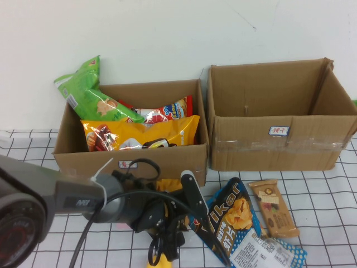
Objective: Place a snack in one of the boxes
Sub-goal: Pick up the biscuit, then place the biscuit in the biscuit box
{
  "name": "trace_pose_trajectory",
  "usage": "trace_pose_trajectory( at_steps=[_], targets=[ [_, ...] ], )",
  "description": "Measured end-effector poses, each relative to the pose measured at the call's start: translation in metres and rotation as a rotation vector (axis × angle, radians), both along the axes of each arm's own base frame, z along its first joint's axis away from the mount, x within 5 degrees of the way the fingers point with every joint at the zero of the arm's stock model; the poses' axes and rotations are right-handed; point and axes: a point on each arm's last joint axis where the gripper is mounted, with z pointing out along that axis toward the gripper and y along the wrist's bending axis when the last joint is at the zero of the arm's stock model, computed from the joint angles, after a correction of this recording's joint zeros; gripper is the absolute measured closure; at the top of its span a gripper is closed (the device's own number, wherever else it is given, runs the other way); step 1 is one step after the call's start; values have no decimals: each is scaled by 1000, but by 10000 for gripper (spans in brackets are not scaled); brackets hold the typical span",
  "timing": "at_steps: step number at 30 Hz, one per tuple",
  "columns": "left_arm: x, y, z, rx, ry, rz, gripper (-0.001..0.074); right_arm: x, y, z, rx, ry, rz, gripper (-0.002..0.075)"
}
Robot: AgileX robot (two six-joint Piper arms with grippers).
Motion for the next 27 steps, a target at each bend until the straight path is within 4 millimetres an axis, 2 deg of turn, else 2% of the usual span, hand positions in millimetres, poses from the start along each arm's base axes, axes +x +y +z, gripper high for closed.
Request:
trace_pose_trajectory(
  at_steps=[3,9,11,14,17,20,27],
  targets=[
    [1,0,-2,-9,6,20,323,0,0,0,-2,0,1,727],
    [0,0,-4,-14,31,67,637,0,0,0,-2,0,1,727],
    [-1,2,-2,-4,48,85,666,0,0,0,-2,0,1,727],
    [-5,6,9,32,85,115,665,0,0,0,2,0,1,727],
    [-9,11,38,28,86,151,665,0,0,0,4,0,1,727],
    [-13,10,76,-78,51,208,665,0,0,0,4,-1,2,727],
    [-27,4,187,-622,-153,323,665,0,0,0,0,-2,3,727]
  ],
)
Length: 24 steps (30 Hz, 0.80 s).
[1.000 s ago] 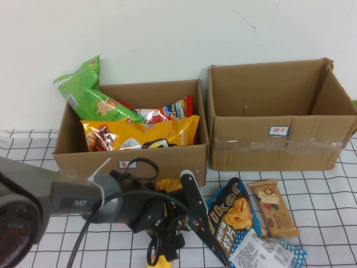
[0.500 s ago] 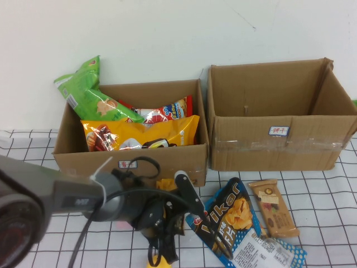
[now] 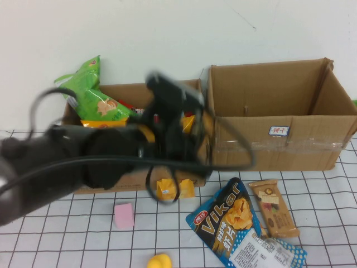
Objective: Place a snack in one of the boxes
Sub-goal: Place the biscuit in the biscuit box
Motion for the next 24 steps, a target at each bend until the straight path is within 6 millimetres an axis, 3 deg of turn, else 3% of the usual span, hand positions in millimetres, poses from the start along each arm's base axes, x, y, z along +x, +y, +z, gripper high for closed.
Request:
trace_pose_trajectory(
  at_steps=[5,10,16,21,24],
  targets=[
    [-3,-16,53,-195,-189,17,666,0,0,0,1,0,0,727],
    [13,-43,75,-233,-278,-18,666,0,0,0,1,0,0,727],
    [57,-85,59,-239,-282,-18,666,0,0,0,-2,-1,1,727],
    [98,-122,25,-230,-271,-20,664,0,0,0,1,2,4,727],
    [121,-137,7,-237,-270,-9,622,0,1,0,3,5,7,727]
  ],
)
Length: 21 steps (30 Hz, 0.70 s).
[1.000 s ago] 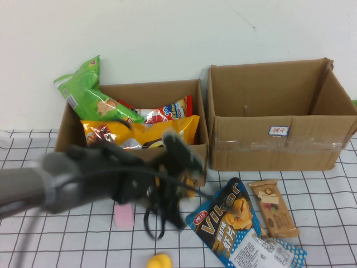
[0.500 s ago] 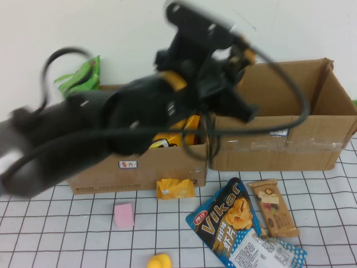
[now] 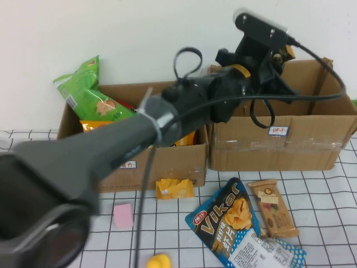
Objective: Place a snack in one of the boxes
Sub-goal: Place the biscuit in the biscuit box
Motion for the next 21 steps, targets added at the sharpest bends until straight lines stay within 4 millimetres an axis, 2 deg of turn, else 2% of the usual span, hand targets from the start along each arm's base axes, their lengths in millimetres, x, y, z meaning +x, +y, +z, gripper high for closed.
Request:
trace_pose_trajectory(
  at_steps=[4,8,12,14,18,19,21],
  targets=[
    [34,1,-29,-52,64,60,486,0,0,0,2,2,2,727],
    [67,23,-48,-121,176,129,356,0,0,0,5,1,2,727],
    [80,45,-47,-111,335,93,329,0,0,0,10,1,2,727],
    [77,54,-38,-70,415,33,374,0,0,0,10,1,3,727],
    [58,64,-6,25,475,-97,615,0,1,0,12,2,4,727],
    [51,67,8,55,458,-135,657,0,1,0,15,2,4,727],
    [39,71,29,99,429,-194,699,0,1,0,19,2,4,727]
  ],
)
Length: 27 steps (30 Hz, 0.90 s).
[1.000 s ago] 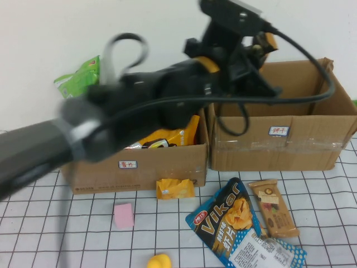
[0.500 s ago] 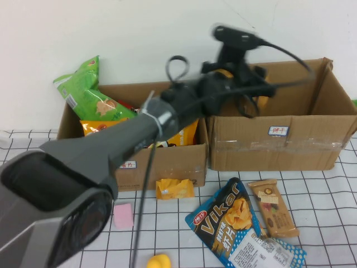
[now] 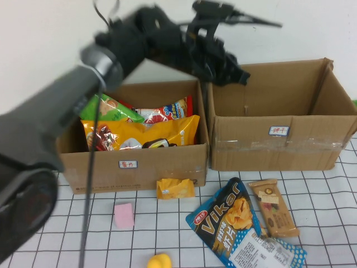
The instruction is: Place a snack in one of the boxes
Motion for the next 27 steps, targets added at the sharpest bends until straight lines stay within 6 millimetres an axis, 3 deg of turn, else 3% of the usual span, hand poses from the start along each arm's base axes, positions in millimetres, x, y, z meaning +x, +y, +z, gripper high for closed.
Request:
trace_pose_trajectory(
  at_steps=[7,16,21,25,27],
  targets=[
    [-45,7,66,60,-102,-149,732,0,1,1,28,-1,2,727],
    [-83,24,113,153,-194,-134,735,-1,4,1,80,17,28,727],
    [-111,44,120,149,-205,-103,736,-1,4,0,82,20,31,727],
    [-145,67,114,106,-201,-56,736,-1,5,0,85,20,31,727],
    [-163,78,101,84,-180,-33,736,-1,5,0,85,20,31,727]
  ],
)
